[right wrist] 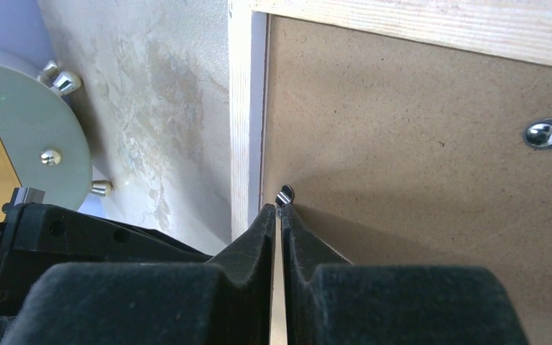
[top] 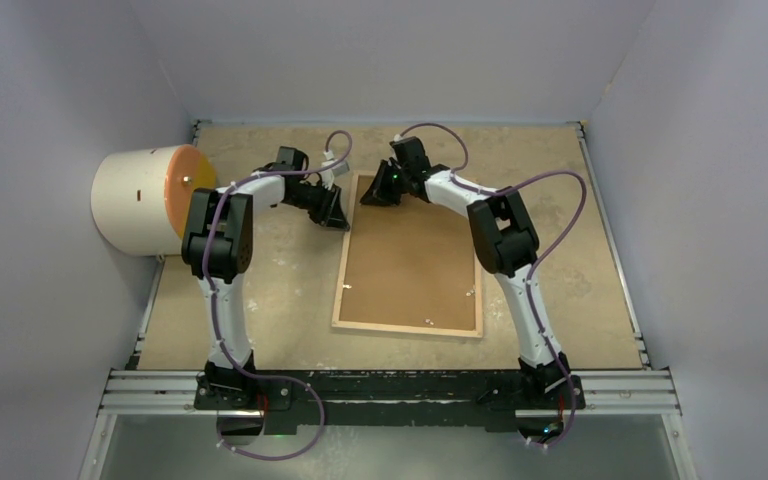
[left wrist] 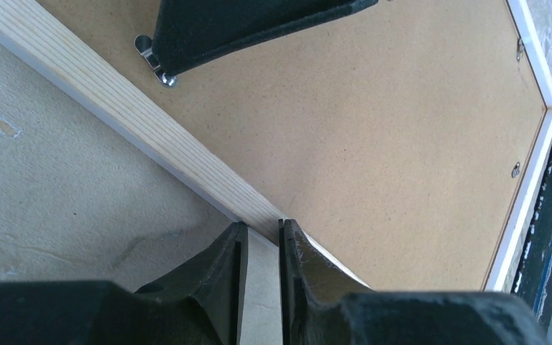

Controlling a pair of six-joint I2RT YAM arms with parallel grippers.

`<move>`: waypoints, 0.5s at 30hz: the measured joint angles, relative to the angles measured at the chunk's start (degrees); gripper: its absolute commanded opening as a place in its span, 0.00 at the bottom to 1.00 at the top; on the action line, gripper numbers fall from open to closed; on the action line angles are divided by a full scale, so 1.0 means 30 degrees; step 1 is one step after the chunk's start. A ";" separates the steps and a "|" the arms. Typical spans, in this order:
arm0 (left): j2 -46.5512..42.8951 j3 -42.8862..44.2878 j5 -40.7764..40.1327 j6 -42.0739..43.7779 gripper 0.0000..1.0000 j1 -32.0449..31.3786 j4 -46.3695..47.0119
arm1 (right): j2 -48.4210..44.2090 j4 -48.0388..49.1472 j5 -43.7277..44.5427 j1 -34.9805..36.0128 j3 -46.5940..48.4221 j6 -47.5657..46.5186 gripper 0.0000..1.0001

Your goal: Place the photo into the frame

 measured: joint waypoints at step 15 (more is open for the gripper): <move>0.0000 -0.0007 0.0175 0.0291 0.13 0.0058 -0.0044 | 0.0940 0.0670 -0.1880 -0.0277 0.0765 0.0386 0.06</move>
